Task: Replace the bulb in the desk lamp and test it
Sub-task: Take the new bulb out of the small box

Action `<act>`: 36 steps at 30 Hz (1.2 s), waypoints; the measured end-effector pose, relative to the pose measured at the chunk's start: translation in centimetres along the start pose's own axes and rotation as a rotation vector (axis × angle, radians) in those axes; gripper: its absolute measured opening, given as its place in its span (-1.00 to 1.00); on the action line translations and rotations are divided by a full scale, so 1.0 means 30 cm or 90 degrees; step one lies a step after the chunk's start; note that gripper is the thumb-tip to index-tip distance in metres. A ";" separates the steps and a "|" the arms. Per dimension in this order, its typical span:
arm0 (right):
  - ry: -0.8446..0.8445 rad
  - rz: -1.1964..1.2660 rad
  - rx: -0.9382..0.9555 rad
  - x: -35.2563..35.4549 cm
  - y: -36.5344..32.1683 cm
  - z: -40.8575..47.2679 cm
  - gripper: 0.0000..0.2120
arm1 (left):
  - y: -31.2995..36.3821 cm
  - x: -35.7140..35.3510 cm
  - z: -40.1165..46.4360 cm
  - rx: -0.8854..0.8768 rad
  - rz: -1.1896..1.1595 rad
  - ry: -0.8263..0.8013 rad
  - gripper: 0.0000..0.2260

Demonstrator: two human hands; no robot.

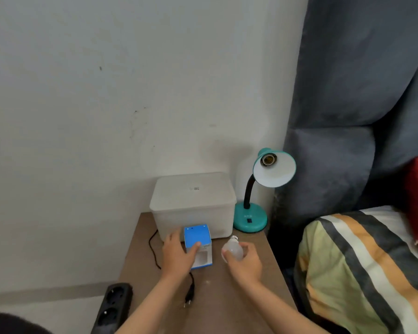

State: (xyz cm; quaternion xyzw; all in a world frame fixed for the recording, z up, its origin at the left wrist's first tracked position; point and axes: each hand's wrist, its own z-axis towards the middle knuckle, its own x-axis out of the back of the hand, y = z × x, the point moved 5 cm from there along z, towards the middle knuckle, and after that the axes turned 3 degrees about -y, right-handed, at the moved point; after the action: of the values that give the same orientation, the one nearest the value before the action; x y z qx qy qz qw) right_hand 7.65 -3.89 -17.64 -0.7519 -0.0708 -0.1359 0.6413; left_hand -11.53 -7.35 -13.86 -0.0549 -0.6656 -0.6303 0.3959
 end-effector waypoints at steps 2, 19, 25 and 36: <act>0.000 -0.016 -0.017 -0.032 0.034 0.011 -0.56 | -0.024 -0.018 0.001 0.024 -0.024 -0.013 -0.39; 0.008 -0.161 0.077 -0.106 0.044 0.062 -0.44 | -0.087 -0.087 0.040 0.018 -0.144 0.010 -0.59; -0.029 -0.095 0.334 -0.085 -0.099 0.013 -0.78 | -0.088 -0.090 0.041 -0.001 -0.152 0.029 -0.64; -0.187 -0.080 0.205 -0.161 -0.119 0.048 -0.75 | -0.087 -0.096 0.044 -0.005 -0.192 0.011 -0.66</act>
State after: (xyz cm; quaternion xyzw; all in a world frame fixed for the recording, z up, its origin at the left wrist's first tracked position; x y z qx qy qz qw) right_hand 2.20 -1.55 -15.88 -0.6453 -0.2310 -0.0517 0.7263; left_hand -11.66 -5.48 -17.52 0.0492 -0.6604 -0.6858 0.3021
